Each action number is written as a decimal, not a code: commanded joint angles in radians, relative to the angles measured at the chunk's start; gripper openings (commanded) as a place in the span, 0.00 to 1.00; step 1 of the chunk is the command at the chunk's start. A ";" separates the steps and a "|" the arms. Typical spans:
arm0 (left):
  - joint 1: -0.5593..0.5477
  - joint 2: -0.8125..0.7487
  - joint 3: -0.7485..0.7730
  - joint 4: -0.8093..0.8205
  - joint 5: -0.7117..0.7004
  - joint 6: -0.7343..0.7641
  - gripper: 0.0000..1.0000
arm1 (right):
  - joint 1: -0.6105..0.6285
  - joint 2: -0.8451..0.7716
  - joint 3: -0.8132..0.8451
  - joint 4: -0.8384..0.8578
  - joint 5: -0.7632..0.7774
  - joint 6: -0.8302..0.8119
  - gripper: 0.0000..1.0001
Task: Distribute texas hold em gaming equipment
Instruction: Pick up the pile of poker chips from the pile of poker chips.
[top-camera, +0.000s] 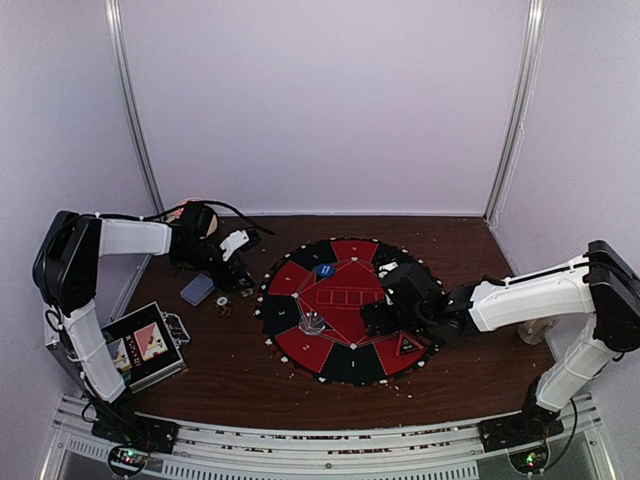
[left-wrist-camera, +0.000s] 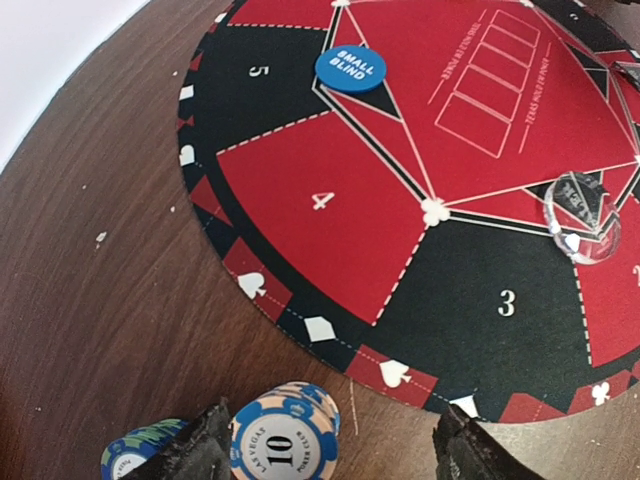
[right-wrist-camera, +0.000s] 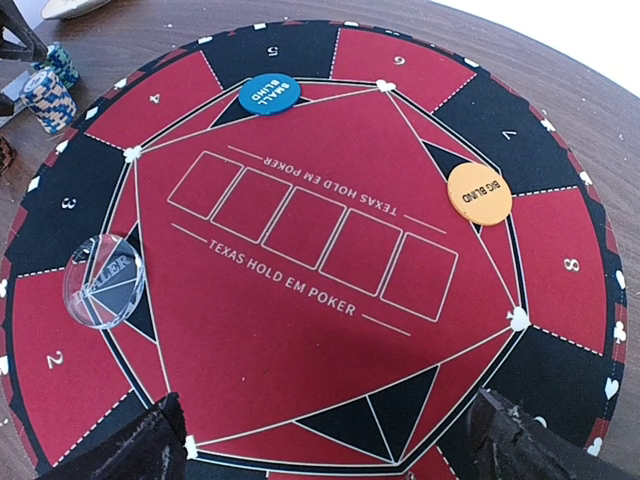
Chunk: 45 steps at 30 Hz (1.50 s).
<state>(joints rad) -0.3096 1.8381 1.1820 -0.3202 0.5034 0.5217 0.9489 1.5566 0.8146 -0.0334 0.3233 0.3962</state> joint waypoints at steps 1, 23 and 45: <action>0.000 0.022 -0.007 0.028 -0.051 -0.027 0.72 | 0.009 0.014 0.031 -0.008 0.030 -0.005 1.00; 0.012 0.040 -0.003 0.044 -0.095 -0.044 0.71 | 0.018 0.037 0.046 -0.016 0.036 -0.011 1.00; 0.012 0.059 0.018 0.046 -0.114 -0.049 0.57 | 0.024 0.049 0.052 -0.017 0.036 -0.011 1.00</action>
<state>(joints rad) -0.3038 1.8816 1.1820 -0.3065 0.3958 0.4789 0.9649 1.5982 0.8448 -0.0414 0.3378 0.3912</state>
